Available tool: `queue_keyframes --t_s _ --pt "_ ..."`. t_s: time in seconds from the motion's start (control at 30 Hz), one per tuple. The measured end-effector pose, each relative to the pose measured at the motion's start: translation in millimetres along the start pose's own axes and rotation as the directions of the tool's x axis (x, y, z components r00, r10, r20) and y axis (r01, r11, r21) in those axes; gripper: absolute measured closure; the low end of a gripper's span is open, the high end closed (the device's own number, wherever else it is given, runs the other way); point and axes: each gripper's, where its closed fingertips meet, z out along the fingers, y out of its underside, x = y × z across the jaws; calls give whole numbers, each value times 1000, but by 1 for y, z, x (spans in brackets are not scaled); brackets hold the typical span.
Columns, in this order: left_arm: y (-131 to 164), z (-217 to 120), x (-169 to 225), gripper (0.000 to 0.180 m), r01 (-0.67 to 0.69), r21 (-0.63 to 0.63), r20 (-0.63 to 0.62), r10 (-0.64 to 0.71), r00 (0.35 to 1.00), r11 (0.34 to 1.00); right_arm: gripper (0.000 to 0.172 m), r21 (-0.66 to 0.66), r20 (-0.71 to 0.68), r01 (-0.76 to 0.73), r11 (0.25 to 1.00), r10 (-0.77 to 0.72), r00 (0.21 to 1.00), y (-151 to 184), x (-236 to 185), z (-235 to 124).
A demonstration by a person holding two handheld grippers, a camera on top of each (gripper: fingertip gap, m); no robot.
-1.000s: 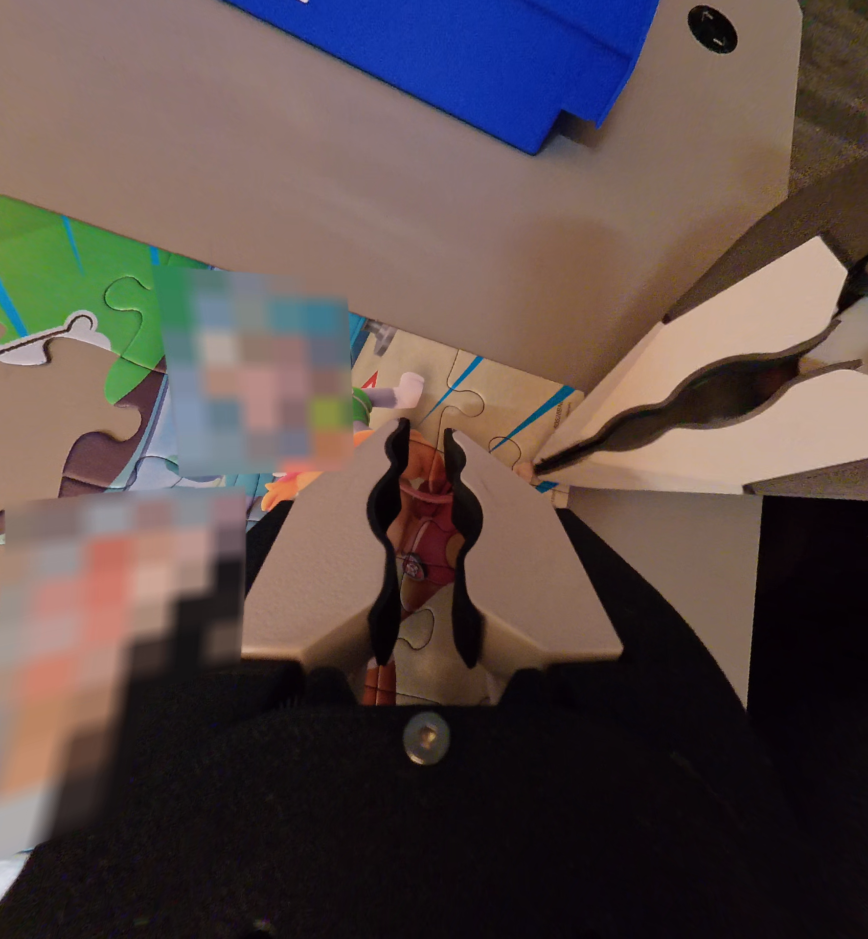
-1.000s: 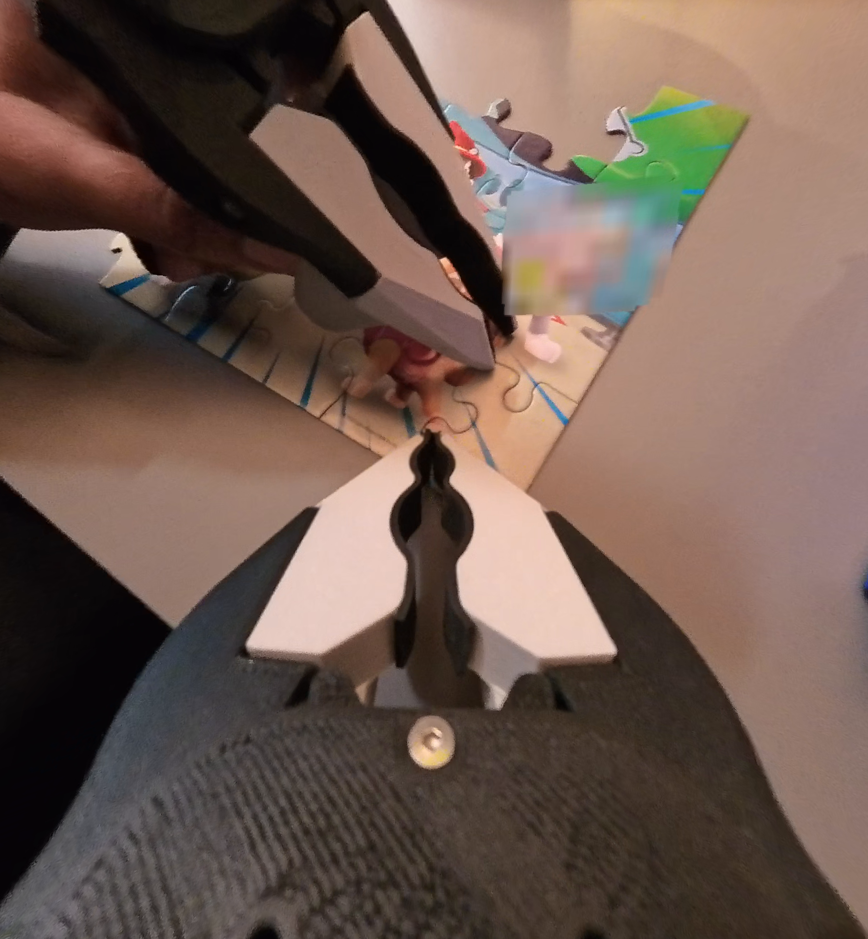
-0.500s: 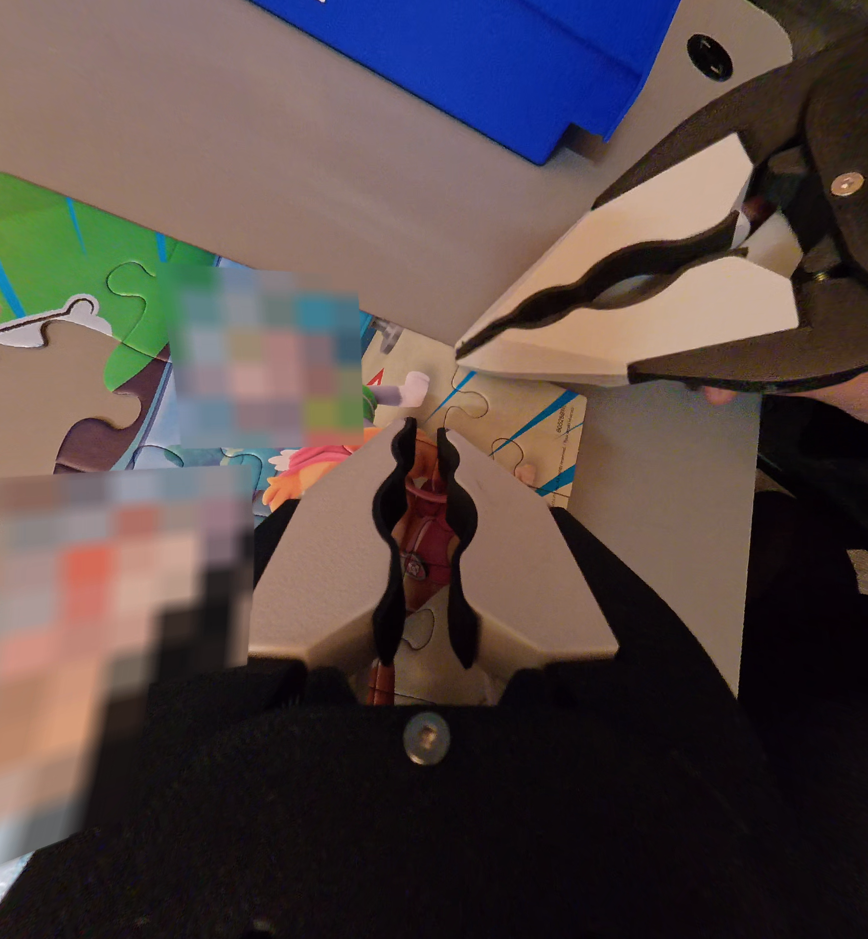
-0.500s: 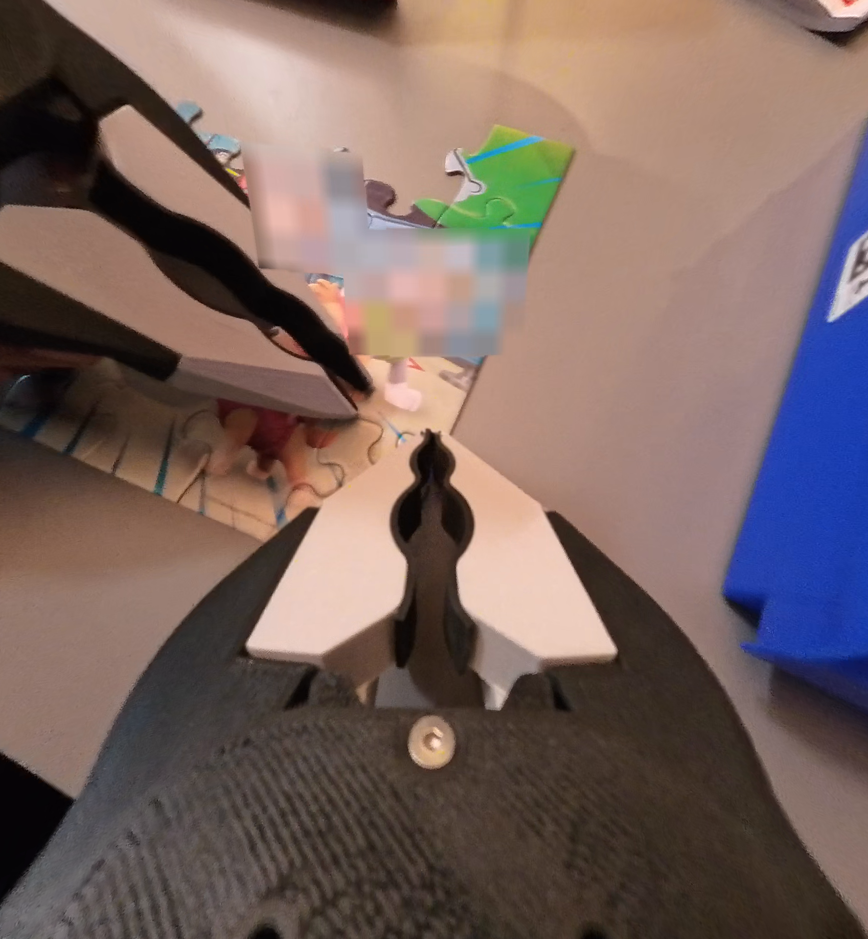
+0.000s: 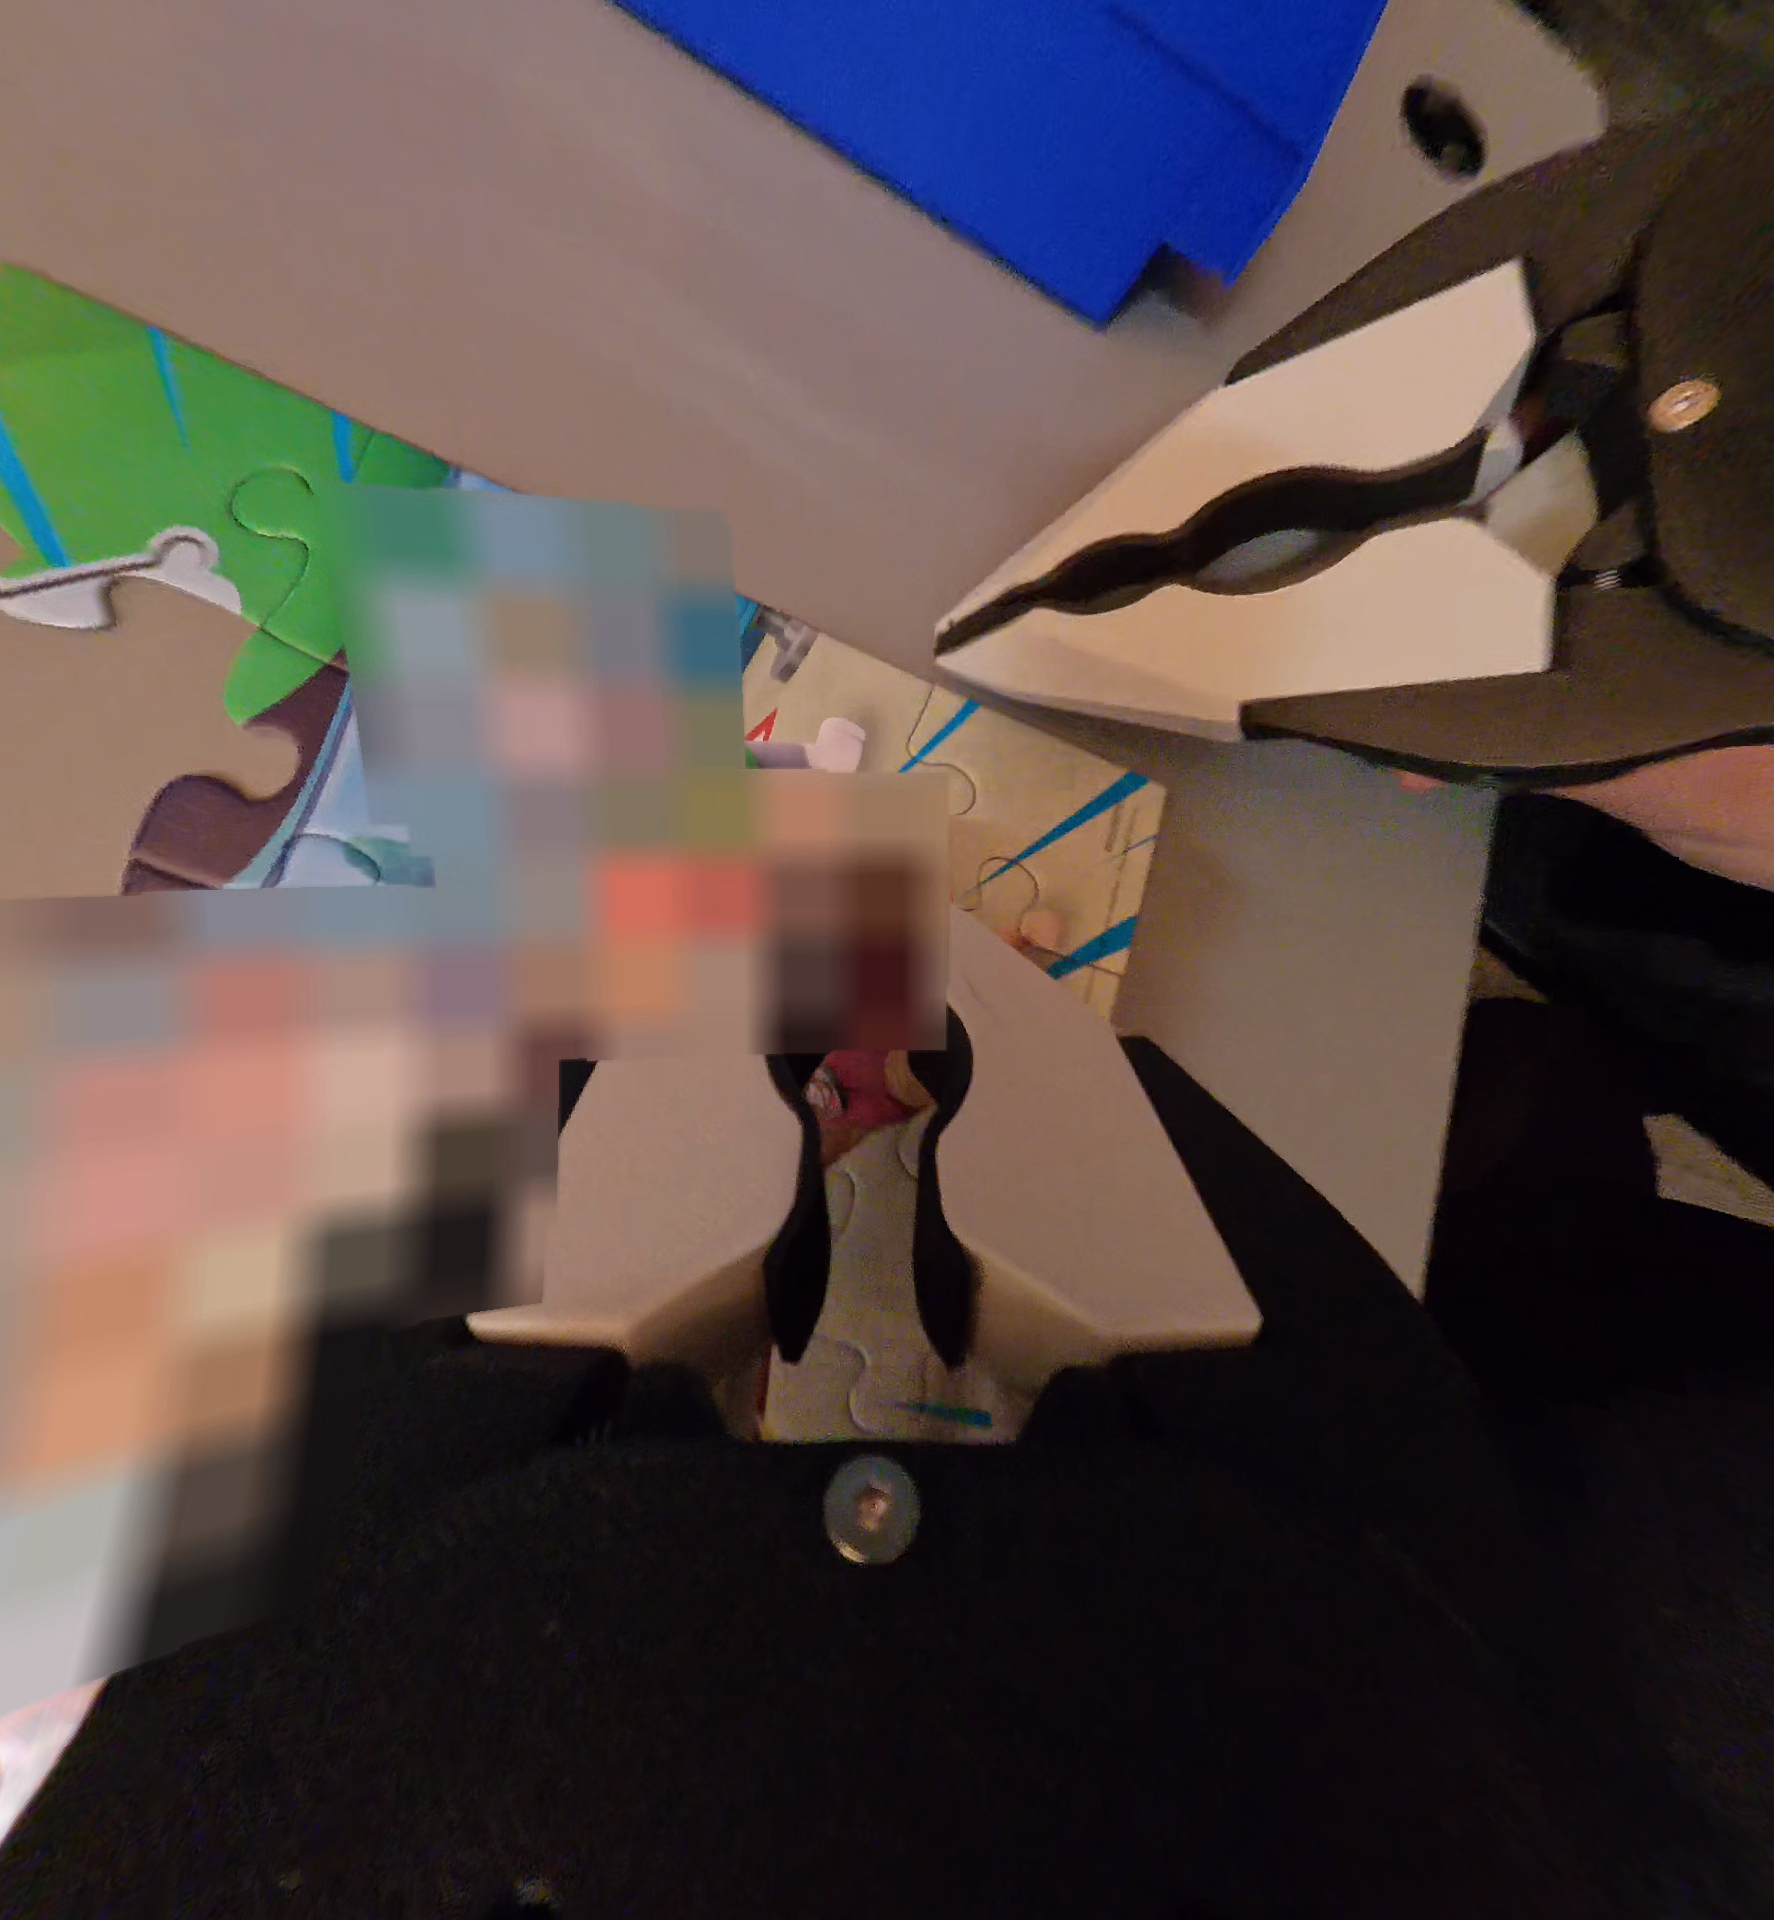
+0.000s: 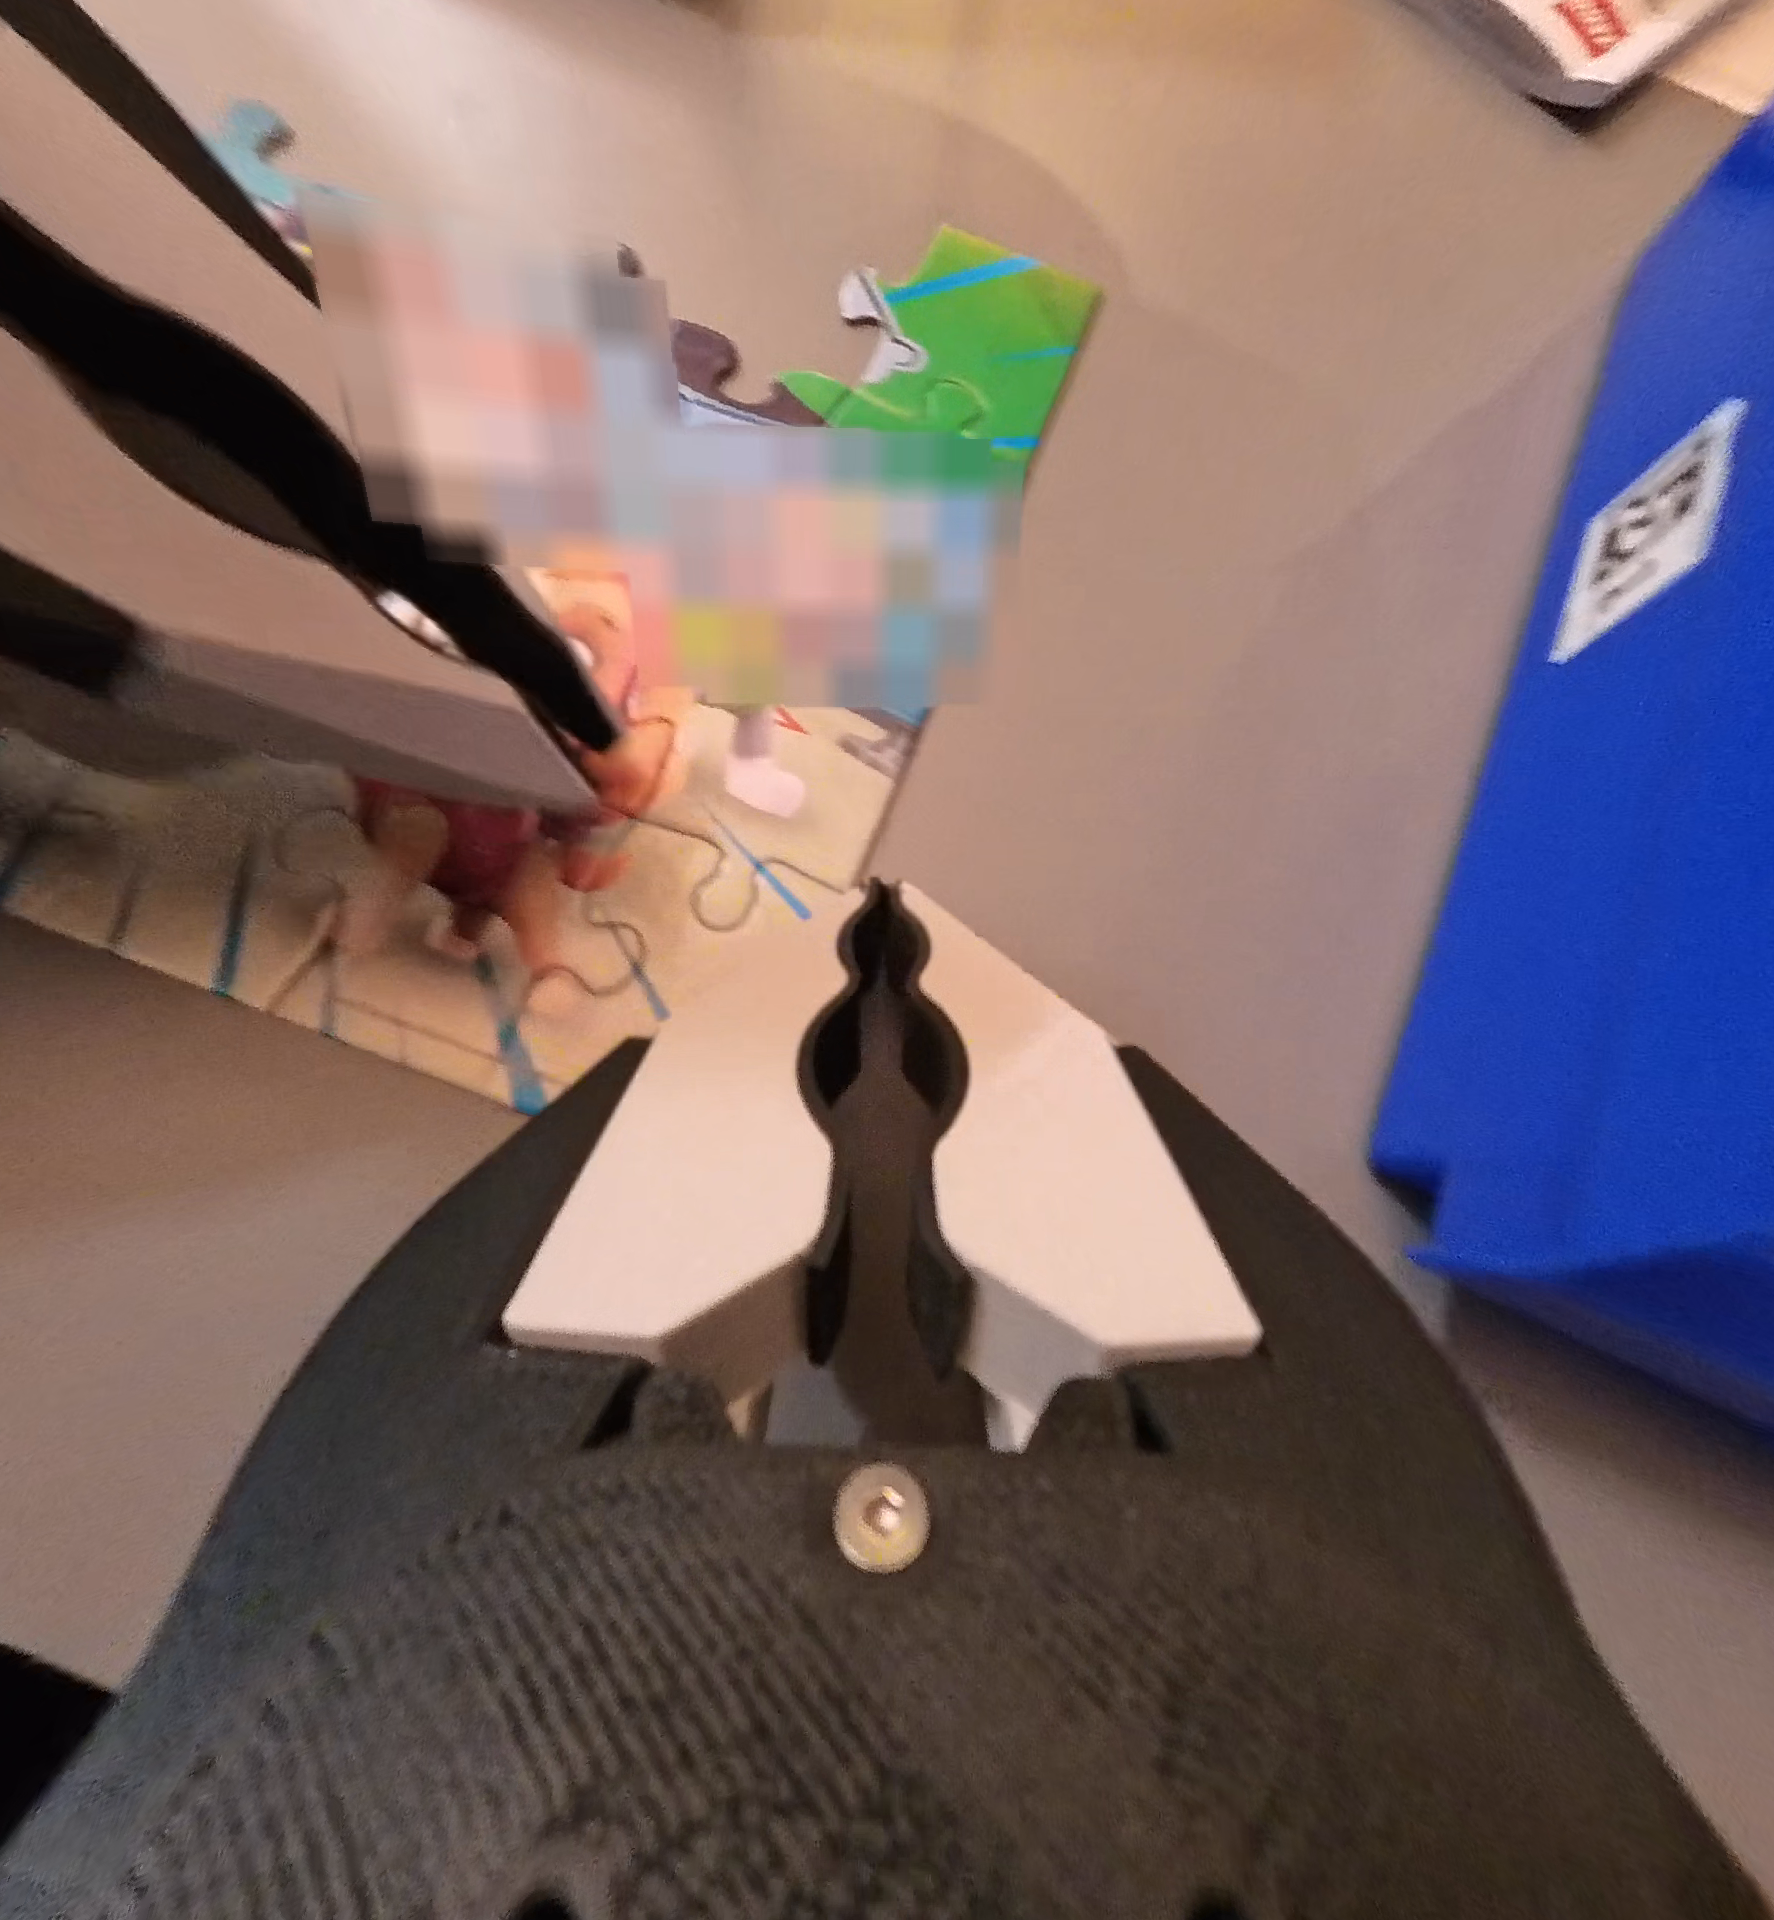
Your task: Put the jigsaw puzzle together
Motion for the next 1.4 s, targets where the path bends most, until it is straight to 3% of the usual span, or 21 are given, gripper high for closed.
queue_keyframes --t_s 0.17,0.27,0.37,0.57,0.73,0.8,0.97,1.13,1.27,1.4 --pt "-10 -63 -25 177 71 173 78 -85 993 982 172 89 -28 1 996 1 1000 -5 4 -16" --pt "4 -104 -60 178 84 237 215 -137 967 968 172 145 15 -59 988 57 998 -11 0 -23" --pt "25 -140 -80 177 135 295 269 -218 938 946 170 186 53 -103 977 95 994 -19 -4 -29" --pt "65 -199 -81 173 167 426 317 -320 893 889 166 272 208 -217 938 163 964 -38 -31 -48" --pt "91 -230 -63 171 150 496 335 -349 875 855 164 328 202 -161 931 97 975 -48 -52 -72" --pt "105 -241 -60 169 130 496 378 -349 858 859 164 354 186 -126 927 62 980 -52 -59 -80" --pt "153 -275 -63 165 104 409 575 -344 742 907 164 414 188 -52 909 -29 982 -79 -77 -92" --pt "188 -300 -52 165 123 421 631 -387 673 899 161 413 257 14 910 -131 957 -93 -113 -77" --pt "215 -327 -50 164 147 411 701 -414 581 900 158 407 302 72 910 -209 930 -100 -139 -63" --pt "230 -336 -42 164 184 470 673 -486 557 863 158 416 328 117 902 -269 906 -104 -157 -52"
